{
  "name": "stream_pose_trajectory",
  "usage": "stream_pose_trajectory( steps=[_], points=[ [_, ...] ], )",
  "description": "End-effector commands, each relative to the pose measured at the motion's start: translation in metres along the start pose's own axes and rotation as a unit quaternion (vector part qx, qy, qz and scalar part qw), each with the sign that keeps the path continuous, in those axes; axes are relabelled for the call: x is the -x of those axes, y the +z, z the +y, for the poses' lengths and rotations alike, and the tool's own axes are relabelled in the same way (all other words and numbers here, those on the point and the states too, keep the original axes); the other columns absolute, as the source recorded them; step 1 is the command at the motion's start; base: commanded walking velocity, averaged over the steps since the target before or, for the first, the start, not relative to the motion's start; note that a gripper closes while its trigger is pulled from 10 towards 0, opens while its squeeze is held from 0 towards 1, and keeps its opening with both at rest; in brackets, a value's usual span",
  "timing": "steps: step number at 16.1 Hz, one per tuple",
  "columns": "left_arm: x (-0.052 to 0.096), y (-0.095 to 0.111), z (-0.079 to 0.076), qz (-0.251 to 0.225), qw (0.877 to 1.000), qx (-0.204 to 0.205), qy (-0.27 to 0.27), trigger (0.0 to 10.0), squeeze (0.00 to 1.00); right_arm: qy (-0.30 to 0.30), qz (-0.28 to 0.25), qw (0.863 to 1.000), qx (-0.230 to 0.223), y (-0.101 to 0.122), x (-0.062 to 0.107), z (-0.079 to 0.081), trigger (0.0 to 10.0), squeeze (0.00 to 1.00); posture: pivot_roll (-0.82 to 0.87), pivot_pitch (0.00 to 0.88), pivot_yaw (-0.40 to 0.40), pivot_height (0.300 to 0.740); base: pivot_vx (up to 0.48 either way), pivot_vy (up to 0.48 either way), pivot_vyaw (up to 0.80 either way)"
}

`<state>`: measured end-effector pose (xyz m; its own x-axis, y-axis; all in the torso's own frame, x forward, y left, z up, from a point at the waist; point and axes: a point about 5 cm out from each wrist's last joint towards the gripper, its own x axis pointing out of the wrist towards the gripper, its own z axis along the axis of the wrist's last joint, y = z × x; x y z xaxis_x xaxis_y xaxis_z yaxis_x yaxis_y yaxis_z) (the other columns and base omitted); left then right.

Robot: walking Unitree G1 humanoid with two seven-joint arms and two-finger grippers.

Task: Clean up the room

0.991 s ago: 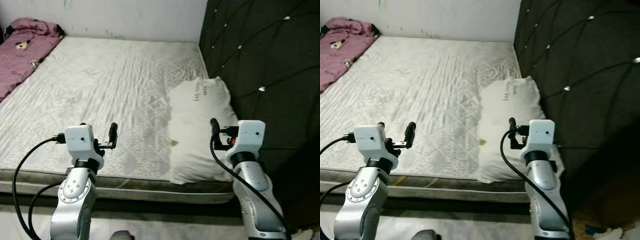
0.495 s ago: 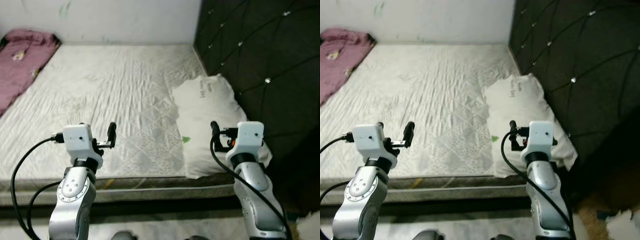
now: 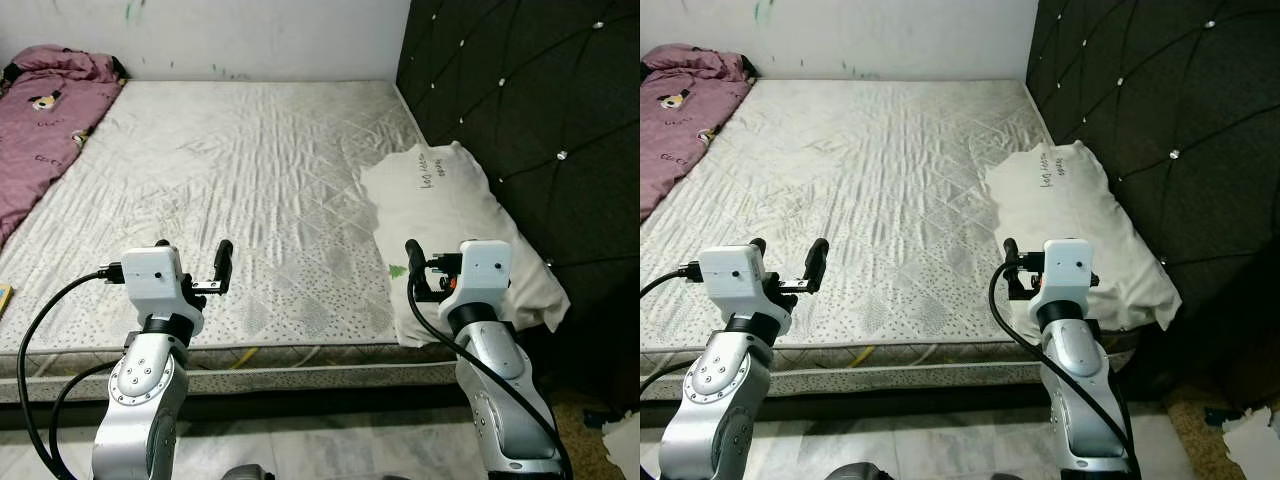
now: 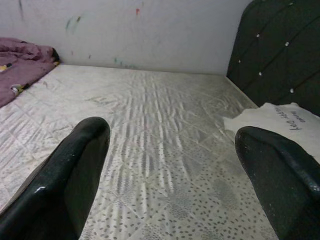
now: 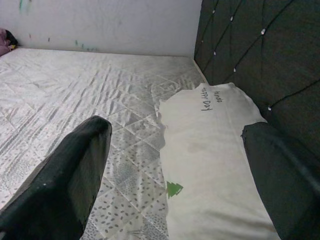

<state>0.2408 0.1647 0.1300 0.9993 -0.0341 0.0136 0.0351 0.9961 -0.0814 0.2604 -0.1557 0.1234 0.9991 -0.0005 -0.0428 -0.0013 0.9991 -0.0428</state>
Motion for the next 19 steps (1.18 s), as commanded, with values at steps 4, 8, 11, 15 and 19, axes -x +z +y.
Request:
stream_pose_trajectory(
  steps=[4, 8, 11, 15, 19],
  points=[
    [0.0002, 0.0037, -0.0011, -0.009, 1.0, 0.001, -0.004, 10.0, 0.0, -0.001, 0.001, 1.0, 0.003, 0.0001, -0.001, -0.0017, 10.0, 0.0, 0.02, 0.0, 0.0, 0.74, 0.0, 0.0, 0.0],
    [0.0, 0.0039, -0.0015, -0.01, 1.0, 0.001, -0.008, 10.0, 0.0, -0.001, 0.001, 1.0, 0.002, 0.0004, -0.001, -0.0015, 10.0, 0.0, 0.01, 0.0, 0.001, 0.74, 0.137, 0.0, 0.0],
    [0.0, 0.0036, -0.002, -0.009, 1.0, 0.002, -0.009, 10.0, 0.0, -0.002, 0.001, 1.0, 0.002, 0.0005, -0.001, -0.0016, 10.0, 0.0, 0.01, 0.0, 0.001, 0.74, 0.308, 0.0, 0.0],
    [-0.0004, 0.0032, -0.0026, -0.007, 1.0, 0.004, -0.011, 10.0, 0.0, -0.001, 0.001, 1.0, 0.003, 0.0005, -0.0012, -0.0018, 10.0, 0.0, 0.01, 0.0, 0.0, 0.74, 0.323, 0.0, 0.0],
    [-0.0009, 0.0028, -0.003, -0.006, 1.0, 0.004, -0.011, 10.0, 0.0, 0.01, 0.003, 1.0, 0.005, 0.0003, -0.0019, 0.0002, 10.0, 0.0, 0.01, 0.0, 0.0, 0.74, 0.333, 0.0, 0.0]
  ],
)
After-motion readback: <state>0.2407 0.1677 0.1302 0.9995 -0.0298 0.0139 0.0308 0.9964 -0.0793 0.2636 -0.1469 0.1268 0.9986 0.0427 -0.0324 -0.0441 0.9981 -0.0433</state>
